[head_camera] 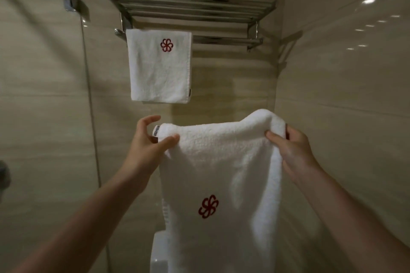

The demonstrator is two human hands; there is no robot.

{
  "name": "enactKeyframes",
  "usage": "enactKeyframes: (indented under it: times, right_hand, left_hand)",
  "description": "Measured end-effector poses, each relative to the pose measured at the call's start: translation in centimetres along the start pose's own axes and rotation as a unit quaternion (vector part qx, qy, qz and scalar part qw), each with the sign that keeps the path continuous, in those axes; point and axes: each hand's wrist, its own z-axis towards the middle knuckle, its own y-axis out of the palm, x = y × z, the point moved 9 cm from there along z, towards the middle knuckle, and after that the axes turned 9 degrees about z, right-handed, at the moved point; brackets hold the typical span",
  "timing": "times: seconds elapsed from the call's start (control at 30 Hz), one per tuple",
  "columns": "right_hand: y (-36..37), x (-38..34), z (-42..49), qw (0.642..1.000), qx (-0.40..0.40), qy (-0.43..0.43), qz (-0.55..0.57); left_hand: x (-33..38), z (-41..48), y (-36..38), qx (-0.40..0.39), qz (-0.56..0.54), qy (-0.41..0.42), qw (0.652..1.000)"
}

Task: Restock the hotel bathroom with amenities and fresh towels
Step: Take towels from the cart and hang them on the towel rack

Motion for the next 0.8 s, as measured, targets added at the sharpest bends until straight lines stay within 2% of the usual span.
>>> enactKeyframes:
  times: [0.13,0.27,0.37,0.5,0.63,0.8]
  right_hand:
    - [1.5,-0.4,5.3,0.997,0.001,-0.065,-0.040]
    - [2.4,-0.9,11.4,0.993,0.007,-0.108,-0.041]
    - [3.4,-2.4,15.9,0.987,-0.022,-0.155,-0.027]
    - [5.0,-5.3,22.5,0.973,-0.058,-0.219,-0.036]
    - [5.9,-7.2,29.4,0.971,-0.077,-0.226,-0.020]
    - [7.0,-9.7,35.6,0.958,-0.102,-0.263,-0.050]
  left_hand:
    - [1.1,4.9,0.7,0.028,0.010,0.050,0.998]
    - [3.9,10.4,2.4,0.026,0.071,0.148,0.986]
    - [5.9,14.9,3.9,0.006,0.089,0.177,0.980]
    - [9.1,20.5,5.8,0.031,0.112,0.211,0.971]
    - [12.3,24.2,7.7,0.070,0.177,0.257,0.947]
    - [14.6,28.9,10.1,0.098,0.301,0.271,0.909]
